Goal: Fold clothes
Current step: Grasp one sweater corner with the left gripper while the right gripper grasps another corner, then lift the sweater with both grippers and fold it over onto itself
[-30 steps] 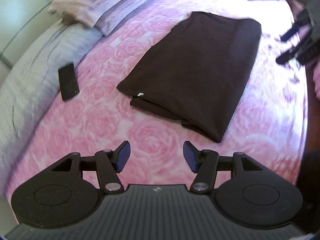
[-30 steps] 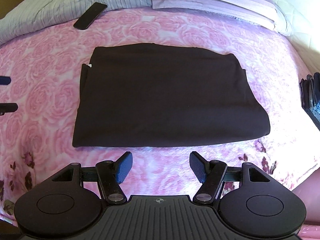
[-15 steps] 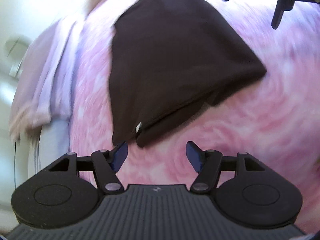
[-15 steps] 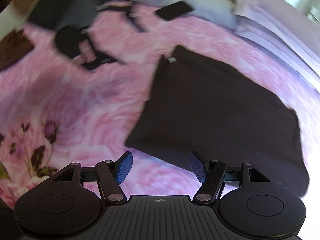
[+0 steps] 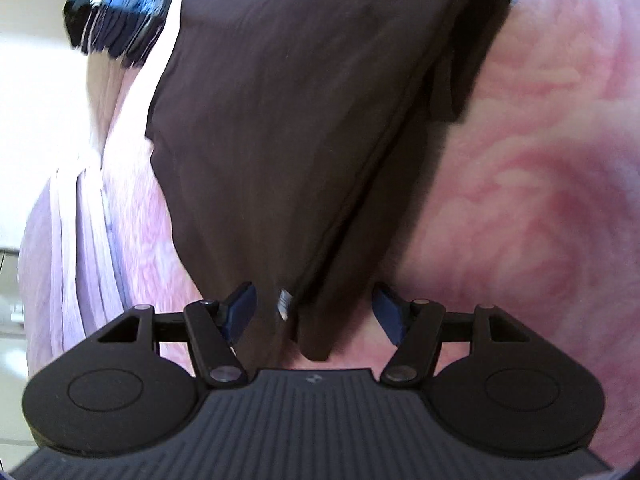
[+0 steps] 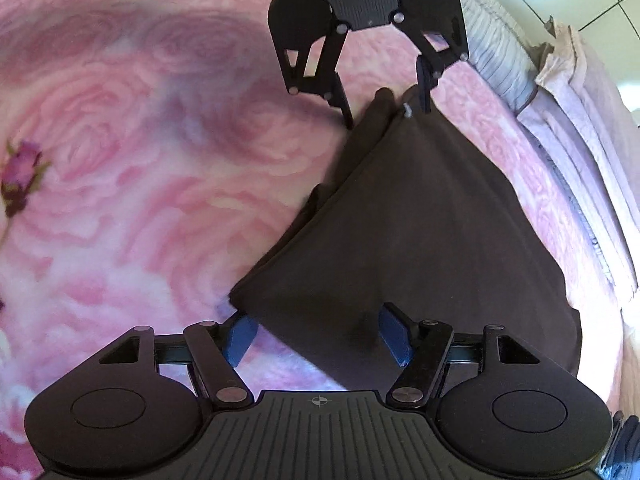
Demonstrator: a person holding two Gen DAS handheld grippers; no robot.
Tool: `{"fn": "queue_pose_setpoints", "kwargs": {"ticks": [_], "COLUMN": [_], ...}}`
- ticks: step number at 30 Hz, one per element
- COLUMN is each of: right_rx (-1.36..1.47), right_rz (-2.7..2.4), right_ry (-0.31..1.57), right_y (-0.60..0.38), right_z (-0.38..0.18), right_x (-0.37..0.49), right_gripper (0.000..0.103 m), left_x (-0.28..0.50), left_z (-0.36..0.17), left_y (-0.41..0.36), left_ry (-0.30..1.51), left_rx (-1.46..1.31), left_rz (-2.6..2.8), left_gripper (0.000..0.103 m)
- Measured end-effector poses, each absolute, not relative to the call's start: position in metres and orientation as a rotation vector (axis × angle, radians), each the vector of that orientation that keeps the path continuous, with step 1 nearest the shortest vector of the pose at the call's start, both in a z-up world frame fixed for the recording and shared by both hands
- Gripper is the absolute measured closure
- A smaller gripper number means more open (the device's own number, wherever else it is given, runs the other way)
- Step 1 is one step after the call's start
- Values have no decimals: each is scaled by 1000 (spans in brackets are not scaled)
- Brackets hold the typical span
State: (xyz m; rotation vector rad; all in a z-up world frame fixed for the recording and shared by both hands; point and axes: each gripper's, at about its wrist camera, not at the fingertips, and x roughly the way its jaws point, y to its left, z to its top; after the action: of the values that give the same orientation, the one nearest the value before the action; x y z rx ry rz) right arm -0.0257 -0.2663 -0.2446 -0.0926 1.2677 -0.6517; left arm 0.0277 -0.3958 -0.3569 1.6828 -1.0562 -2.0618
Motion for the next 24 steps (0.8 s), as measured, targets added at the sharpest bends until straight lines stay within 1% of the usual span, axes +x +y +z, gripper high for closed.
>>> {"fn": "queue_pose_setpoints", "kwargs": {"ticks": [1,2,3,4,5,6,7,8,9,13,18,24], "right_rx": [-94,-98,-101,-107,-116,-127,-122,-113,-103,46,90,187], "right_rz": [-657,-663,-665,-659,-650,-641,-627,-613,-610,-589,-546,-511], "right_ry": [1264,1260,1257,1257,1254,1250,1245,1240,1231,1171,1097,999], "right_y": [-268,-269,-269,-268,-268,-267,-267,-268,-268,-276,-269,-247], "right_z": [-244,-243,-241,-242,-242,-242,-241,-240,-237,-217,-178,-138], "right_x": [-26,-26,-22,-21,-20,-20,-21,-21,-22,-29,-29,-25], "right_gripper": [37,37,37,37,37,39,57,71,93,98,99,99], "left_x": [27,26,24,23,21,20,19,18,18,17,24,30], "left_z": [-358,-358,-359,-359,-359,-359,-358,-356,-352,-333,-300,-269], "left_y": [-399,-403,-405,-409,-412,-414,-414,-413,-412,-413,-396,-367], "left_ry": [-1071,-1079,-1082,-1066,-1036,-1009,-992,-980,-963,-909,-827,-694], "left_rx": [1683,1688,1697,1710,1726,1735,1738,1736,1731,1714,1700,1771], "left_rz": [-2068,-2069,-2066,-2066,-2066,-2067,-2067,-2067,-2067,-2065,-2043,-2022], "left_gripper": [57,61,69,82,88,92,95,95,96,98,98,98]}}
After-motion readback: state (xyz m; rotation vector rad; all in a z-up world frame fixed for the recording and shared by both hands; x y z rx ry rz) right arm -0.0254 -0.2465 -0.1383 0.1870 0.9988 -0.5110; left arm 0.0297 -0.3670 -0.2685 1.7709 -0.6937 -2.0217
